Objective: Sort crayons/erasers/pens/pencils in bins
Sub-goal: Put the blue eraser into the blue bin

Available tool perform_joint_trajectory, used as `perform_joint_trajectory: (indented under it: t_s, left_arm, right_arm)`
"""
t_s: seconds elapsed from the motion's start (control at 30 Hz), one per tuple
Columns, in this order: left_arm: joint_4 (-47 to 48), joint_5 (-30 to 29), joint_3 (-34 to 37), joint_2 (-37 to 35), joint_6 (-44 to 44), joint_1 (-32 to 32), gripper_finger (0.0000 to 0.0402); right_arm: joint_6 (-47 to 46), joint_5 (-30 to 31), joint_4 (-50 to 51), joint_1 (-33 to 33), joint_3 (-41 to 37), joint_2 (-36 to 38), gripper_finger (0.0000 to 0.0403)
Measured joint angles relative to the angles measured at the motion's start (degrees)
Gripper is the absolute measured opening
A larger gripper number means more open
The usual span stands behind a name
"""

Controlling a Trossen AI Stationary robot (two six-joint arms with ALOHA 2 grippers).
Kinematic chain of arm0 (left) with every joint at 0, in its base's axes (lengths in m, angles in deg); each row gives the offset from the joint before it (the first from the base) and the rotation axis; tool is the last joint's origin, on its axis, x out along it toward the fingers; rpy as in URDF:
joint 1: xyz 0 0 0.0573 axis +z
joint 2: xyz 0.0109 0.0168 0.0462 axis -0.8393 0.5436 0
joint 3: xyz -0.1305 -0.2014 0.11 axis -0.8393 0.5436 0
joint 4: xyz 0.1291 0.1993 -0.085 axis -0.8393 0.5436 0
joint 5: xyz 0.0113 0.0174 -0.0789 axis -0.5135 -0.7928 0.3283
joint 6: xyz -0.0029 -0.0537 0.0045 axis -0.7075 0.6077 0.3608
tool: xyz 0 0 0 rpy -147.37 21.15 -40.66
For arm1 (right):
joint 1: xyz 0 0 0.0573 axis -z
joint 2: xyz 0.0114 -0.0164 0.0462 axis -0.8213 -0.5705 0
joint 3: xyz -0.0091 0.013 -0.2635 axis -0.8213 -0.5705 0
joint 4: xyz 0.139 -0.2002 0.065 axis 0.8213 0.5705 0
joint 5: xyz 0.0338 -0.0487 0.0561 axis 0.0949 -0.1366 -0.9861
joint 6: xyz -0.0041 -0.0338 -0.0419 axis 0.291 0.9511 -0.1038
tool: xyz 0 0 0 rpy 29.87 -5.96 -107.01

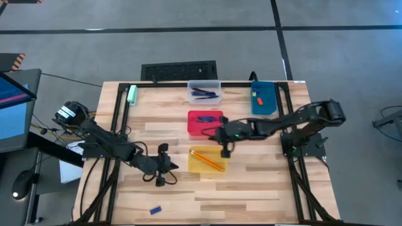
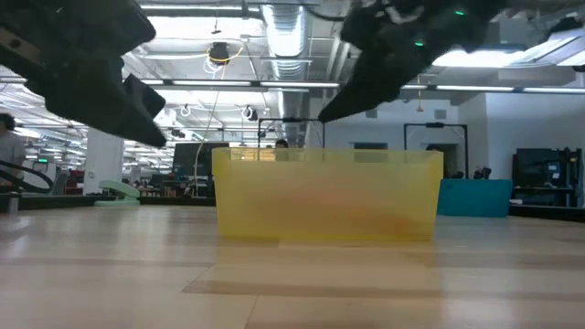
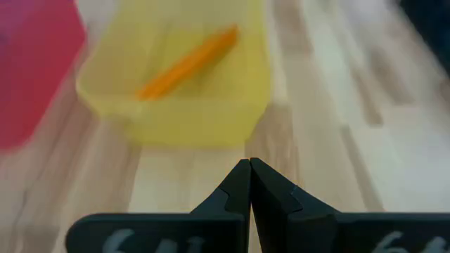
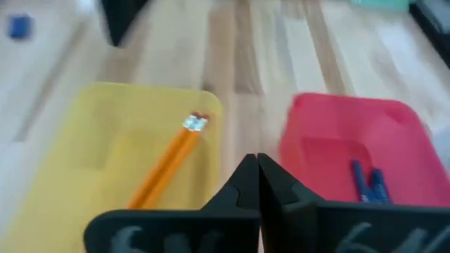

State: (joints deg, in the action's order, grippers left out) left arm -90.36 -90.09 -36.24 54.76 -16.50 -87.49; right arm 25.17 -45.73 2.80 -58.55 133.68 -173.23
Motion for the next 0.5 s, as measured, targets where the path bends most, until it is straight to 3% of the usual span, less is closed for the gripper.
perform_joint_trajectory:
  t_s: [0.27, 0.5]
  left_arm:
    - [29.4, 3.3, -12.8, 0.0, 15.1, -3.3, 0.0]
    - [40.5, 3.4, -17.4, 0.0, 30.3, -8.6, 0.0]
  right_arm:
    - [0.1, -2.6, -22.7, -5.9, -10.7, 0.2, 0.0005]
    - [0.2, -4.2, -32.3, -8.4, -12.1, -4.3, 0.0003]
